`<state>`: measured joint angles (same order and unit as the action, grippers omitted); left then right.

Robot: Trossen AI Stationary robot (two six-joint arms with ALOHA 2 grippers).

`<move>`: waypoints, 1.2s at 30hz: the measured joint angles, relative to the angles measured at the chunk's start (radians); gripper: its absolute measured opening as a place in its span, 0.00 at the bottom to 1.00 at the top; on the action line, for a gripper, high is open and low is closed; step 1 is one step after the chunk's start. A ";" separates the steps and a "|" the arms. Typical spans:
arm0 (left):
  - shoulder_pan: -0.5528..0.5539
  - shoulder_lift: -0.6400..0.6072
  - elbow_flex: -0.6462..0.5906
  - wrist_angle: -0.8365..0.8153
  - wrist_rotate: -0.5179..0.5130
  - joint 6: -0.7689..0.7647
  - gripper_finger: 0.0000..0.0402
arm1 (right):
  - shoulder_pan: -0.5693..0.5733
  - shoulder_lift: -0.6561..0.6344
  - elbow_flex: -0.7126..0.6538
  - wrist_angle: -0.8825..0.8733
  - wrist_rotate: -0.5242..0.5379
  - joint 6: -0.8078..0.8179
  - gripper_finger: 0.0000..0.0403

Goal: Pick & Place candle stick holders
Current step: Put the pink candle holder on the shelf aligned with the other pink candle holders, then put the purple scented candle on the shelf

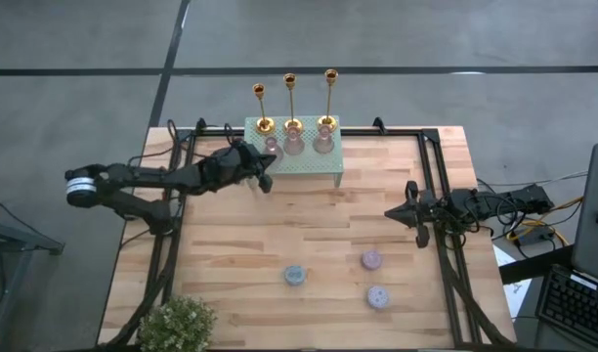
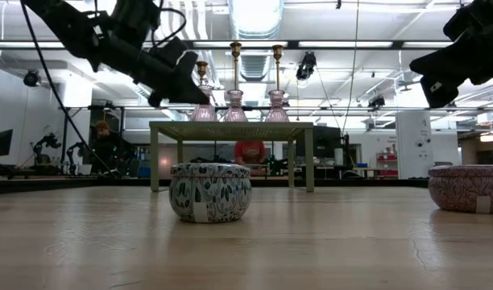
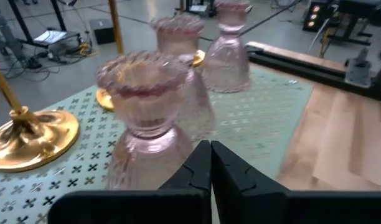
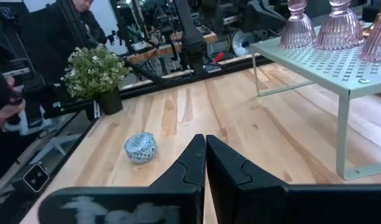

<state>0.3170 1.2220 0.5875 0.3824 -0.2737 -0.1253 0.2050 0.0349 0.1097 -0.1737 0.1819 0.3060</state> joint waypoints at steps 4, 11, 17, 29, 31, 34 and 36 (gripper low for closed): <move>0.019 0.022 0.004 0.002 0.001 0.003 0.01 | 0.000 0.000 0.000 0.000 0.000 0.009 0.02; 0.066 0.031 0.022 0.010 -0.002 0.008 0.01 | 0.000 0.001 0.000 0.000 0.000 0.009 0.02; 0.093 0.030 0.022 0.008 -0.015 0.015 0.01 | 0.000 0.001 0.000 -0.001 0.000 0.009 0.02; 0.070 -0.041 0.012 -0.006 0.223 -0.011 0.02 | 0.000 0.000 0.000 0.052 0.000 0.087 0.02; 0.056 -0.074 0.005 -0.008 0.284 -0.024 0.03 | 0.000 0.000 0.000 0.082 -0.002 0.088 0.02; 0.014 -0.127 -0.026 0.008 0.368 -0.021 0.02 | 0.000 0.000 0.000 0.127 -0.001 0.084 0.02; -0.021 -0.169 -0.053 0.004 0.393 -0.011 0.02 | 0.000 0.001 0.000 0.157 0.000 0.130 0.02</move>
<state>0.2956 1.0534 0.5342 0.3861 0.1188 -0.1364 0.2050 0.0360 0.1101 -0.0164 0.1820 0.4362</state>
